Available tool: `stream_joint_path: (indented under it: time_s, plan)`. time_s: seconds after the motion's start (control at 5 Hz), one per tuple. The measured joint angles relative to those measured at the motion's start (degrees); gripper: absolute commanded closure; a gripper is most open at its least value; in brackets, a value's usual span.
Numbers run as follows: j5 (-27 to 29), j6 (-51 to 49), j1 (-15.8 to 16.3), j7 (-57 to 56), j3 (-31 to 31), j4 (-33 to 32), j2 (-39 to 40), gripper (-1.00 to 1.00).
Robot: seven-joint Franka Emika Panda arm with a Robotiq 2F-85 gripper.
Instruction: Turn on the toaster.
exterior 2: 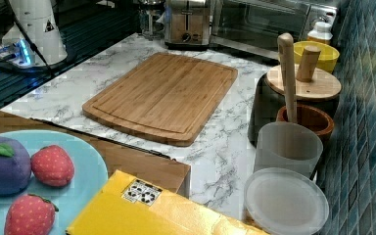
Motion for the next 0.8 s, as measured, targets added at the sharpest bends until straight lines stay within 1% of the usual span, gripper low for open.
stream_joint_path:
  time_s: [0.2,0.4,0.6,0.8]
  plan:
    - [0.01,0.1,0.0,-0.03,0.01,-0.28,-0.03,1.0]
    - [0.1,6.18,0.21,-2.78,0.06,-3.19,-1.3,1.0]
    - [1.58,10.55,0.17,-10.9,1.18,-6.94,-3.26,1.0]
    - [2.36,12.48,0.03,-21.01,3.73,-10.85,-5.42,1.0]
